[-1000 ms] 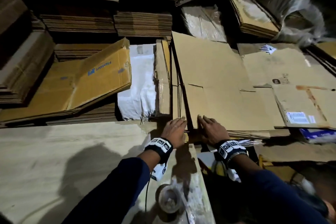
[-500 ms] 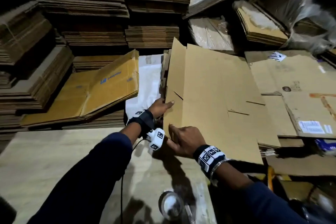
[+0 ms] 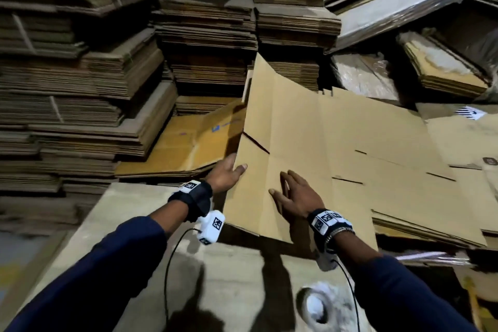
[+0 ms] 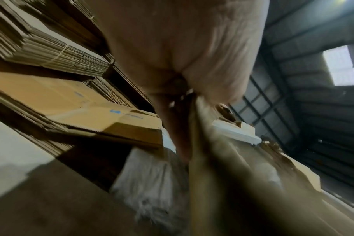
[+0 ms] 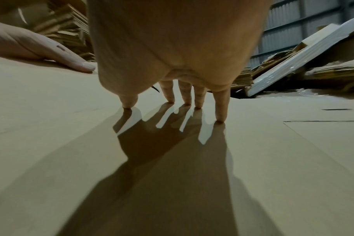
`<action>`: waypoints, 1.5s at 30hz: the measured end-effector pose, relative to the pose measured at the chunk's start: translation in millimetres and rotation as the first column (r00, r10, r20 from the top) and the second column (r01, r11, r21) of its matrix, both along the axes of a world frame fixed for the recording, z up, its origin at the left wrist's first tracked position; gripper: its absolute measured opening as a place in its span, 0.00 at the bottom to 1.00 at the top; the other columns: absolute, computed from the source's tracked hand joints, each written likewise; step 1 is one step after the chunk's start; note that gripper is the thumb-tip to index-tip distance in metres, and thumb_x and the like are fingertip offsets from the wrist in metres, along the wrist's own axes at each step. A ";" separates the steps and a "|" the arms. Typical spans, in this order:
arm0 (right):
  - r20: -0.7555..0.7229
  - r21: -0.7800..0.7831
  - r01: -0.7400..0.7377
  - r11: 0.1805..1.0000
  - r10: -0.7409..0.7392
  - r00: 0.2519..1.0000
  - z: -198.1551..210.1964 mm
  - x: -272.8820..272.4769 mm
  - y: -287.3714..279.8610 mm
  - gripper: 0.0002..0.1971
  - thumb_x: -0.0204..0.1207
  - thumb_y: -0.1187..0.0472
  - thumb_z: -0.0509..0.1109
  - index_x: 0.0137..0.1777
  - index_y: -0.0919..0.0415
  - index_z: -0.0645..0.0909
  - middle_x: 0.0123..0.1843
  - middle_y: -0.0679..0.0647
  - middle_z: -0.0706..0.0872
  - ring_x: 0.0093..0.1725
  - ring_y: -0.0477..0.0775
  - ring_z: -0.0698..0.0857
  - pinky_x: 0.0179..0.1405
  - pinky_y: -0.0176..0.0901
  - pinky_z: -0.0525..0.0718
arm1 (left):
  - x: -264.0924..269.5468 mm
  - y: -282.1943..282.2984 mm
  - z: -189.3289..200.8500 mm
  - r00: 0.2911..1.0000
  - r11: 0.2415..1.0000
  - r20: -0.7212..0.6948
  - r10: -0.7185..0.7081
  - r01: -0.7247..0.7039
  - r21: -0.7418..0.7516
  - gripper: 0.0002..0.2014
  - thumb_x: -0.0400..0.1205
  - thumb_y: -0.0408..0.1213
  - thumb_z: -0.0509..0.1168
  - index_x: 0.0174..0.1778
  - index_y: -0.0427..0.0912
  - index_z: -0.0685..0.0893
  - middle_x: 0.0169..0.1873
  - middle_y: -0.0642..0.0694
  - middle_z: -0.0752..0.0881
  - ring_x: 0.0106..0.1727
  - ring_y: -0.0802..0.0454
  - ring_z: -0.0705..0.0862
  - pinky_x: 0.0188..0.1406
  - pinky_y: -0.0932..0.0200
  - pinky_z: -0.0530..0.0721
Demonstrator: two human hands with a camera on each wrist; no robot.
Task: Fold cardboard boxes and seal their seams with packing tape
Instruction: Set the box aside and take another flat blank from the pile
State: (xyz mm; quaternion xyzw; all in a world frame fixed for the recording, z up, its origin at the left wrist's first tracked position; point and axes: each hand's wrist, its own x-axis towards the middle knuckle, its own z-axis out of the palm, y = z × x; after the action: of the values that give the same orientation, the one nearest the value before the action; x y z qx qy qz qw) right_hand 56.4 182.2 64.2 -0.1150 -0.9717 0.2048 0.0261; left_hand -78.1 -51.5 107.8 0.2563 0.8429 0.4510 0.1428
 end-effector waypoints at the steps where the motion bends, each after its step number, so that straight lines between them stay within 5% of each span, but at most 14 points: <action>1: 0.002 -0.027 -0.022 0.999 0.022 1.000 3.2 -9.9 -25.5 0.44 0.80 0.24 0.58 0.90 0.46 0.60 0.92 0.52 0.59 0.90 0.56 0.60 0.87 0.53 0.63 | -3.9 -24.8 6.1 0.999 1.000 -0.031 0.029 -0.028 0.004 0.20 0.90 0.49 0.64 0.75 0.44 0.79 0.69 0.46 0.87 0.69 0.46 0.85 0.74 0.43 0.81; 6: 0.020 -0.209 -0.133 0.969 0.141 0.990 15.6 -57.0 -161.7 0.45 0.83 0.26 0.54 0.92 0.54 0.54 0.93 0.57 0.56 0.90 0.57 0.60 0.89 0.51 0.59 | -18.8 -146.5 53.2 0.986 0.992 -0.150 0.069 -0.085 -0.097 0.19 0.93 0.46 0.59 0.79 0.46 0.74 0.68 0.50 0.84 0.65 0.49 0.82 0.64 0.54 0.78; 11: 0.006 -0.529 -0.102 0.843 0.123 0.992 39.7 -74.7 -269.4 0.35 0.91 0.36 0.48 0.86 0.61 0.66 0.87 0.61 0.70 0.85 0.62 0.69 0.81 0.48 0.64 | -6.4 -222.5 72.5 0.957 0.958 -0.289 -0.029 -0.055 -0.281 0.22 0.91 0.41 0.59 0.82 0.45 0.65 0.55 0.41 0.90 0.53 0.40 0.89 0.56 0.44 0.88; 13: 0.041 -0.662 -0.046 0.748 0.098 0.994 55.4 -80.8 -292.1 0.39 0.85 0.25 0.45 0.87 0.48 0.67 0.86 0.54 0.71 0.84 0.62 0.71 0.83 0.59 0.69 | 9.0 -235.0 70.0 0.946 0.923 -0.314 -0.077 -0.051 -0.381 0.27 0.91 0.38 0.58 0.86 0.42 0.59 0.48 0.37 0.90 0.46 0.39 0.90 0.49 0.41 0.89; 15: 0.056 -0.783 0.037 0.621 0.011 0.998 69.1 -90.4 -303.8 0.47 0.70 0.11 0.44 0.82 0.36 0.72 0.79 0.47 0.77 0.77 0.61 0.77 0.69 0.70 0.80 | 26.1 -241.1 63.3 0.943 0.887 -0.304 -0.136 -0.021 -0.461 0.32 0.90 0.35 0.58 0.89 0.39 0.51 0.42 0.38 0.89 0.37 0.42 0.87 0.35 0.45 0.86; 17: 0.019 -0.839 0.062 0.541 -0.086 0.996 75.3 -108.2 -303.0 0.50 0.63 0.07 0.48 0.76 0.36 0.77 0.75 0.48 0.81 0.72 0.61 0.81 0.66 0.73 0.82 | 41.2 -243.9 54.8 0.936 0.857 -0.291 -0.195 0.019 -0.514 0.35 0.87 0.30 0.58 0.88 0.34 0.49 0.38 0.39 0.87 0.33 0.41 0.85 0.30 0.48 0.79; 20: -0.015 -0.784 0.071 0.616 -0.133 0.991 60.3 -145.4 -281.1 0.37 0.70 0.13 0.51 0.69 0.33 0.78 0.76 0.50 0.82 0.73 0.66 0.82 0.65 0.74 0.84 | 53.4 -245.7 49.9 0.946 0.852 -0.242 -0.218 0.064 -0.519 0.31 0.87 0.30 0.57 0.85 0.32 0.54 0.34 0.42 0.83 0.34 0.40 0.84 0.32 0.49 0.78; 23: -0.024 -0.740 0.086 0.667 -0.154 0.988 59.7 -151.4 -276.9 0.29 0.77 0.35 0.58 0.73 0.46 0.78 0.74 0.57 0.82 0.68 0.69 0.84 0.47 0.71 0.93 | 52.8 -250.5 53.0 0.958 0.854 -0.187 -0.219 0.095 -0.511 0.32 0.89 0.33 0.56 0.88 0.35 0.50 0.34 0.47 0.82 0.33 0.46 0.83 0.33 0.51 0.79; 28: 0.024 -0.733 0.130 0.667 -0.166 0.986 99.2 -123.1 -300.1 0.38 0.78 0.23 0.60 0.72 0.52 0.81 0.64 0.56 0.86 0.58 0.62 0.87 0.50 0.70 0.93 | 55.9 -248.8 60.4 0.959 0.846 -0.167 -0.229 0.111 -0.522 0.29 0.89 0.31 0.56 0.85 0.33 0.54 0.33 0.47 0.82 0.28 0.49 0.81 0.26 0.56 0.77; 32: 0.015 -0.771 0.131 0.624 -0.188 0.982 105.8 -123.3 -293.8 0.21 0.88 0.45 0.61 0.63 0.62 0.84 0.60 0.63 0.89 0.54 0.63 0.91 0.43 0.71 0.93 | 53.7 -245.5 58.2 0.955 0.829 -0.140 -0.260 0.146 -0.539 0.27 0.90 0.33 0.56 0.84 0.34 0.56 0.35 0.45 0.83 0.29 0.47 0.82 0.29 0.48 0.84; 36: -0.017 -0.596 0.134 0.791 -0.179 0.984 114.9 -126.5 -288.9 0.12 0.84 0.59 0.62 0.55 0.70 0.80 0.54 0.68 0.88 0.45 0.65 0.91 0.32 0.63 0.94 | 55.0 -242.6 47.1 0.961 0.815 -0.110 -0.252 0.149 -0.561 0.24 0.92 0.37 0.55 0.82 0.35 0.58 0.35 0.46 0.82 0.29 0.48 0.81 0.26 0.52 0.79; 41: 0.051 -0.535 0.189 0.824 -0.192 0.980 112.5 -129.5 -280.5 0.22 0.84 0.61 0.69 0.73 0.61 0.63 0.60 0.65 0.78 0.46 0.70 0.88 0.26 0.61 0.92 | 57.4 -239.0 40.1 0.950 0.782 -0.074 -0.304 0.205 -0.588 0.25 0.92 0.40 0.55 0.82 0.34 0.58 0.40 0.42 0.84 0.37 0.40 0.87 0.28 0.54 0.75; 43: 0.125 -0.521 0.206 0.828 -0.165 0.978 108.2 -131.5 -280.1 0.25 0.82 0.64 0.73 0.73 0.59 0.63 0.61 0.64 0.79 0.46 0.69 0.89 0.26 0.58 0.92 | 57.9 -240.5 38.0 0.942 0.771 -0.080 -0.326 0.216 -0.599 0.26 0.92 0.40 0.56 0.82 0.33 0.57 0.46 0.35 0.87 0.44 0.35 0.89 0.32 0.54 0.76; 45: 0.153 -0.513 0.202 0.835 -0.143 0.978 99.9 -135.5 -280.5 0.24 0.79 0.65 0.76 0.68 0.59 0.67 0.60 0.65 0.82 0.48 0.72 0.91 0.32 0.63 0.93 | 58.0 -240.7 37.5 0.932 0.763 -0.114 -0.345 0.208 -0.612 0.29 0.91 0.43 0.58 0.83 0.32 0.57 0.43 0.37 0.85 0.41 0.36 0.87 0.29 0.54 0.72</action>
State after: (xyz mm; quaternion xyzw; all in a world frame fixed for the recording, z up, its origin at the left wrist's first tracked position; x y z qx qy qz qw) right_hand -79.2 -98.3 164.1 -0.2157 -0.8643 0.4526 -0.0408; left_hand -20.1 -292.2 145.3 0.3693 0.9038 0.1092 0.1866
